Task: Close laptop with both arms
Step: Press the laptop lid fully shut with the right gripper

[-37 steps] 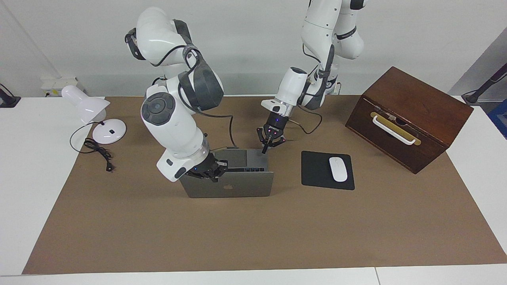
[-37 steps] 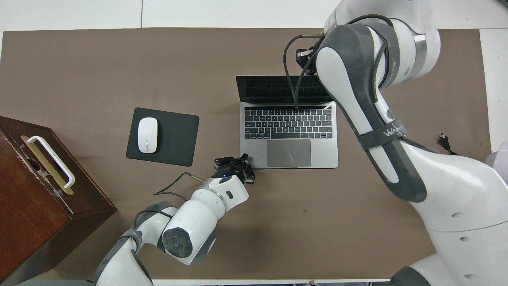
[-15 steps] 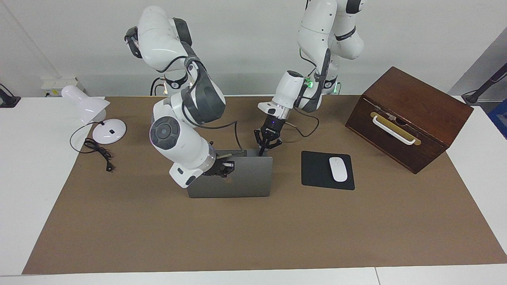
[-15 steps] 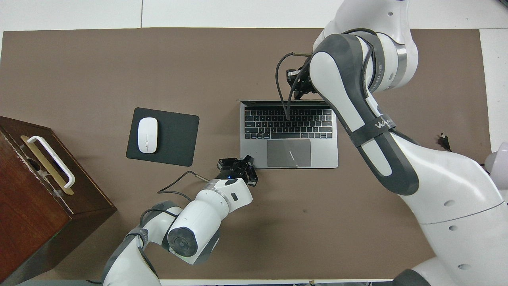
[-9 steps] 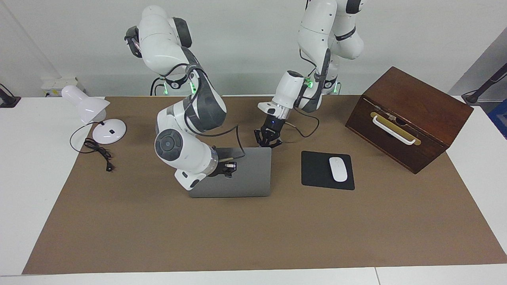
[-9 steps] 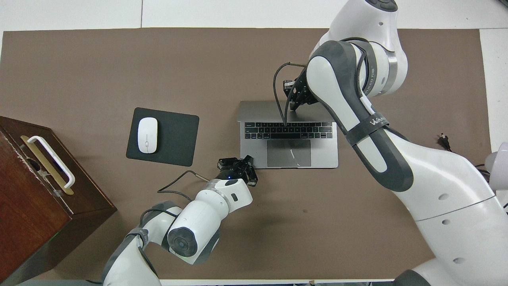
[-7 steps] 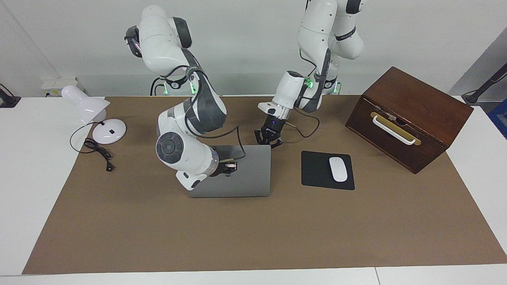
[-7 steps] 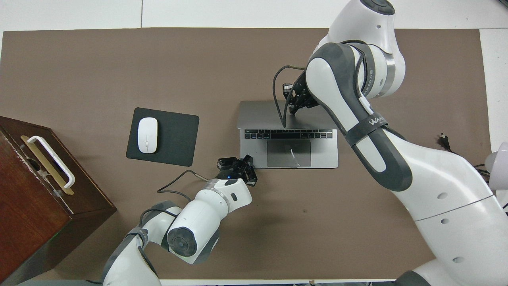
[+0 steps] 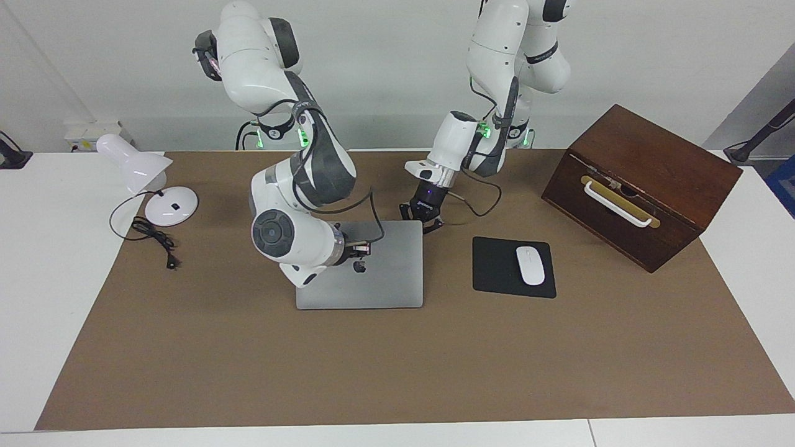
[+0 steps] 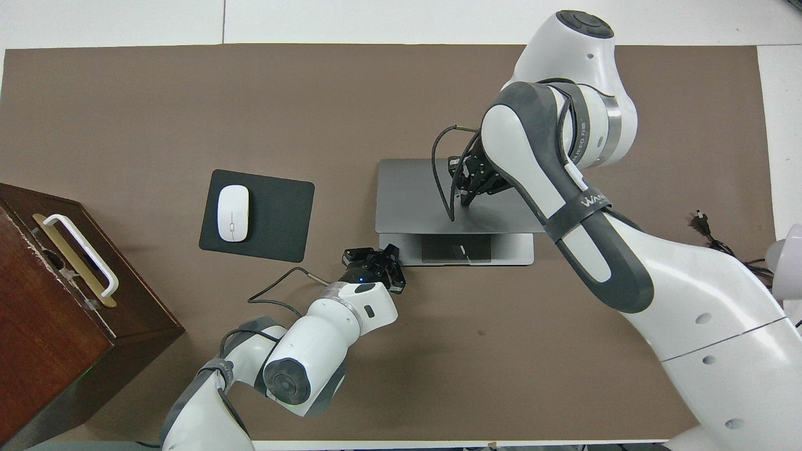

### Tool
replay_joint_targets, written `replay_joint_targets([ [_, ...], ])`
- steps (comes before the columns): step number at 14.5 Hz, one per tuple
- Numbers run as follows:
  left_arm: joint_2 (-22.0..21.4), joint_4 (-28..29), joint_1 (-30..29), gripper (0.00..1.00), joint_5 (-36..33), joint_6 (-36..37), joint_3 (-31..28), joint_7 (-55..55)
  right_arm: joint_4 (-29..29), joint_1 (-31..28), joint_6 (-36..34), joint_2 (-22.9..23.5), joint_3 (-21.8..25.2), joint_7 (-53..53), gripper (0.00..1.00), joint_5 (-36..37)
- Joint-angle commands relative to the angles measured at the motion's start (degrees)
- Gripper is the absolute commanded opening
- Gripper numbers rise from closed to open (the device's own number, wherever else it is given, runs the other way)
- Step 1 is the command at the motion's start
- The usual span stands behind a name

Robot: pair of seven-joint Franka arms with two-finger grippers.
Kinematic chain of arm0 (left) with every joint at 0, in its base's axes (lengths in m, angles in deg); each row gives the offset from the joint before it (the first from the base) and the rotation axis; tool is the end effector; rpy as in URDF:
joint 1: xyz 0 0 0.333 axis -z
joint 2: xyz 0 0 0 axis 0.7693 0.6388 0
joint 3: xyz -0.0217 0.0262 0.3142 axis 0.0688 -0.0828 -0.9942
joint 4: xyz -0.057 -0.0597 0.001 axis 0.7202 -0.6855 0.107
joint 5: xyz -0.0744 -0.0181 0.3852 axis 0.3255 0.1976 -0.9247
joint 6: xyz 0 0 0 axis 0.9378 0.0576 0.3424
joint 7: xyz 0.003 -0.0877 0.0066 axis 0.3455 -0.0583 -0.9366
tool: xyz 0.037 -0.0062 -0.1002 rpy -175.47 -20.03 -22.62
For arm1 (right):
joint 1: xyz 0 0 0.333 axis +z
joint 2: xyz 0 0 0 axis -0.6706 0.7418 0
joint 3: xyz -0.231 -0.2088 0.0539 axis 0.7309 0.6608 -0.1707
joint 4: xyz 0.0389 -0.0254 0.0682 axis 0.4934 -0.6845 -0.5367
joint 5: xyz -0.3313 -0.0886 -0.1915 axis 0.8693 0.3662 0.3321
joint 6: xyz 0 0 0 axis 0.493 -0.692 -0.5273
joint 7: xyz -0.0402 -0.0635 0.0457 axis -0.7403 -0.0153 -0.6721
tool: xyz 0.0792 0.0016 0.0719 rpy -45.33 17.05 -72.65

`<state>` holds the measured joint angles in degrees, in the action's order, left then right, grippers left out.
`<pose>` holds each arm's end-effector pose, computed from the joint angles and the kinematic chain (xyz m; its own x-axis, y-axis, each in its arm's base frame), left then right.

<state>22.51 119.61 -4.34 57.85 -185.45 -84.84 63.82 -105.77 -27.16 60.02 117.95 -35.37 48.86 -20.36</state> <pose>0.3877 -0.3507 0.2660 0.6486 -0.3738 0.6630 -0.5558 -0.8278 0.0770 0.6578 0.2387 0.3652 0.9016 -0.0301 -0.4316 -0.1449 -0.9609 -0.2358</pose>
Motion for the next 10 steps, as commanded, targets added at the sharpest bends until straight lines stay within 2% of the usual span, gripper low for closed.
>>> replay_joint_targets([
  [1,3.5,0.7,-1.3,0.00,-0.2,-0.1,-0.7,1.9,-6.1,0.2,0.2,-3.4,-0.4,-1.7,0.00,-0.9],
  [10,4.0,0.7,-1.3,0.00,-0.2,-0.1,-0.6,1.9,-12.4,0.3,0.6,-6.0,-0.4,-1.8,0.00,-0.3],
])
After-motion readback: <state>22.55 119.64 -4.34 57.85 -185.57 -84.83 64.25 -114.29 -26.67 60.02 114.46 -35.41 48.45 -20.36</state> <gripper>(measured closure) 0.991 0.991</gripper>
